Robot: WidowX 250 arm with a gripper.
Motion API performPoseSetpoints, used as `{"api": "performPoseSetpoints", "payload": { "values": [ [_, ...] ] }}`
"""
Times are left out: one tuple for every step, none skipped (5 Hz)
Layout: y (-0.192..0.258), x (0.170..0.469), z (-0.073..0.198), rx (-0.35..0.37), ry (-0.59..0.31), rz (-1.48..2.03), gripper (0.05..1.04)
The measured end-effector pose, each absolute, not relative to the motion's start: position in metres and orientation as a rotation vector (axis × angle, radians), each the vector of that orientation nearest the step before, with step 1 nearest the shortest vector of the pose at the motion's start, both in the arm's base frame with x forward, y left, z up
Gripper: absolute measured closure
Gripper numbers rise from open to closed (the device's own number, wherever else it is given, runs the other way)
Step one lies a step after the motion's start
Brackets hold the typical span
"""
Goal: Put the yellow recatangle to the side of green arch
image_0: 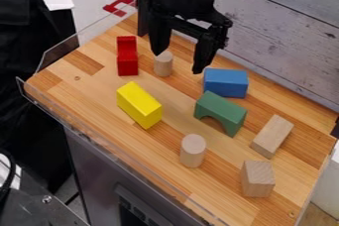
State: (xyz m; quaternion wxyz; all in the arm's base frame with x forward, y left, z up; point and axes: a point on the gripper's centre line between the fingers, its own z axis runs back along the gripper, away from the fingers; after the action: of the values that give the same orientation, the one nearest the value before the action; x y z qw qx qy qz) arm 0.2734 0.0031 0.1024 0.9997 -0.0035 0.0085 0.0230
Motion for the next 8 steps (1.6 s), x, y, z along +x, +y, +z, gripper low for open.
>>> {"api": "performPoseSetpoints", "payload": {
  "values": [
    [0.003, 0.27, 0.095, -0.007, 0.046, 0.046, 0.085],
    [0.01, 0.268, 0.091, -0.002, 0.039, 0.214, 0.085],
    [0.027, 0.269, 0.094, -0.003, 0.013, 0.456, 0.085],
    [0.038, 0.261, 0.089, -0.012, 0.002, 0.69, 0.085],
    [0.043, 0.255, 0.085, -0.018, 0.013, 0.931, 0.085],
    [0.04, 0.257, 0.084, -0.044, 0.015, 1.096, 0.085],
    [0.039, 0.26, 0.082, -0.067, 0.005, 1.183, 0.085],
    [0.042, 0.26, 0.072, -0.073, 0.04, 1.226, 0.085]
  ]
}}
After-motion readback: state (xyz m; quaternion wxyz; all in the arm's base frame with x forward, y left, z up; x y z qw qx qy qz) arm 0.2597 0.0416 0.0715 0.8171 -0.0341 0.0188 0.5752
